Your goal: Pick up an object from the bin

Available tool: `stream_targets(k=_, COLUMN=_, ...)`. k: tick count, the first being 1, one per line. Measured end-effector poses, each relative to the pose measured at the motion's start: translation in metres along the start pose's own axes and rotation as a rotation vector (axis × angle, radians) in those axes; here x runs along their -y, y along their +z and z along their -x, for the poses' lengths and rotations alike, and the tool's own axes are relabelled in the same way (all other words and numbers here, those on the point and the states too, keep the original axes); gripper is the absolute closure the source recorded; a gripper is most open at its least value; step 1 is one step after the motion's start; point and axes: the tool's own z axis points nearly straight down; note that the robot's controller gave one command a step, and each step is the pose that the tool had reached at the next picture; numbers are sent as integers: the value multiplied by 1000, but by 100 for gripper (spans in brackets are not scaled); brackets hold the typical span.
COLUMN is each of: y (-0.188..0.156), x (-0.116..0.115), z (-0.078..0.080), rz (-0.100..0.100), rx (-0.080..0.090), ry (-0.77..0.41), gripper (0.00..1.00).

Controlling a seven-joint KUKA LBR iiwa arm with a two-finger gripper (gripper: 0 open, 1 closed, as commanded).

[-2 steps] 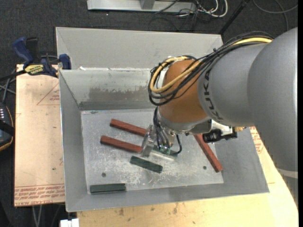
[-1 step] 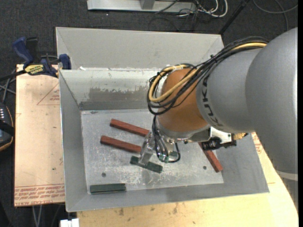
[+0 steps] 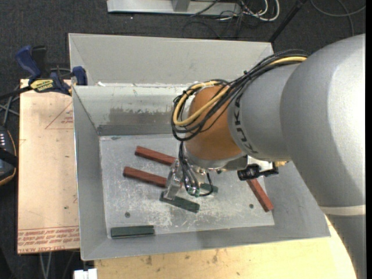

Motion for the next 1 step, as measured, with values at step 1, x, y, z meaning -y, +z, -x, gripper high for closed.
stream_targets(k=1, y=-32, x=10, z=20, rz=-1, rx=-3, ry=-141, gripper=0)
